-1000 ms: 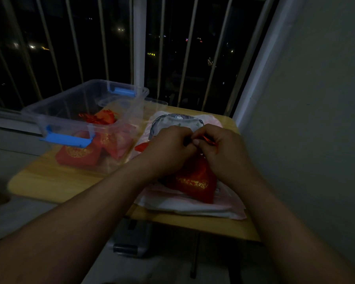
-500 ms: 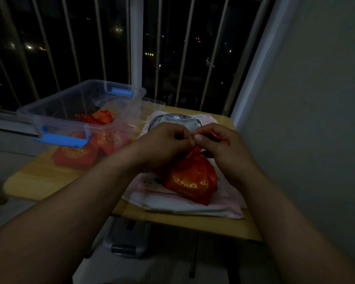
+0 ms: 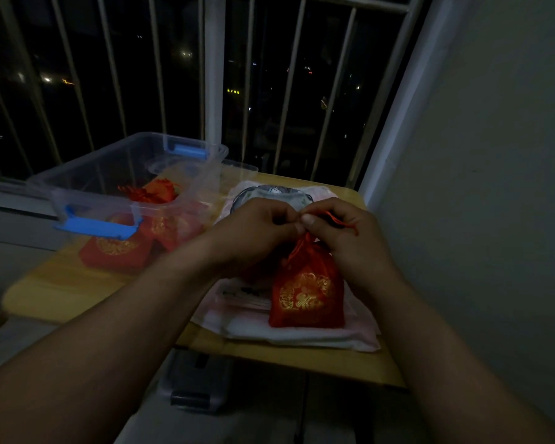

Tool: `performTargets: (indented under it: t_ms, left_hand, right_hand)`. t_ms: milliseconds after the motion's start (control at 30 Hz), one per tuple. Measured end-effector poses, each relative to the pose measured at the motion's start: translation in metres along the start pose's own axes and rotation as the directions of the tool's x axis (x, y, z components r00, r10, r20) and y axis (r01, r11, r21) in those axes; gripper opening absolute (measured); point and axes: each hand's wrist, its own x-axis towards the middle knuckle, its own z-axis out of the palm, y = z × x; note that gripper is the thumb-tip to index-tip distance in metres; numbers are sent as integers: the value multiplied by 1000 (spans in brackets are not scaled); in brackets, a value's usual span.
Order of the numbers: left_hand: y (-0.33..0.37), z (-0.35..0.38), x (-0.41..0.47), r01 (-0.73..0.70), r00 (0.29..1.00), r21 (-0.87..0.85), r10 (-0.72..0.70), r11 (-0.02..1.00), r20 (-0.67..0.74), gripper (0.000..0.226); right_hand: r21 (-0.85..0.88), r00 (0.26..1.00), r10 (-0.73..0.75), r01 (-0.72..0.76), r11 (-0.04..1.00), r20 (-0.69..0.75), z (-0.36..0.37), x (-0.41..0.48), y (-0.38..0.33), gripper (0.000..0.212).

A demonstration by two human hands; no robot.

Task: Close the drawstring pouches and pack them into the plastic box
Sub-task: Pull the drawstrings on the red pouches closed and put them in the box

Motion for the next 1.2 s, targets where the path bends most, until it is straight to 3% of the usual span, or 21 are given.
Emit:
performTargets:
  t_ms: [167,300,400,467,533,600,700,800,967,1133,1200]
  left_hand:
    - [4,-2,-2,58,996,-107,-51,993,67,13]
    - [0,-1,2,84,993,-128,-73,988,89,14]
    - [-1,2,3,83,995,-119,-76,989,59,15]
    - [-5,9,3,69,997,-57,-71,996,-43,18]
    - [-8,20,4,30,989,-51,-37,998,-144,20]
    - [-7,28,5,16,986,-134,-38,991,-165,20]
    - [0,29,5,85,992,-332,-111,940,-62,17]
    - [0,27,6,118,992,-406,-122,906,15,16]
    - [0,28,6,99,995,-369,-93,924,34,17]
    - [-7,20,6,44,997,-31,-45,999,-63,27]
    - [-11,19,4,42,997,-16,-43,999,-71,28]
  right_hand:
    - [303,985,161,-172,937,61,-1,1,0,9]
    - [371,970,223,-244,896,100,-1,1,-1,10]
    - [307,963,258,-269,913,76,1,0,4,12]
    - [48,981,195,-194,980,-15,4,-2,7,15]
    - [-180,995,75,-86,980,-70,6,-4,7,17]
    - [-180,994,38,-57,982,-104,5,-2,5,18]
    - [-151,994,21,-37,988,-106,0,0,4,17]
    - [-96,996,50,-57,994,-79,-2,1,8,17]
    - [92,984,160,-153,984,-78,-1,0,11,18]
    - [-46,966,77,-91,995,-247,-2,0,10,21]
    - [-83,961,65,-90,992,-271,-1,0,8,20]
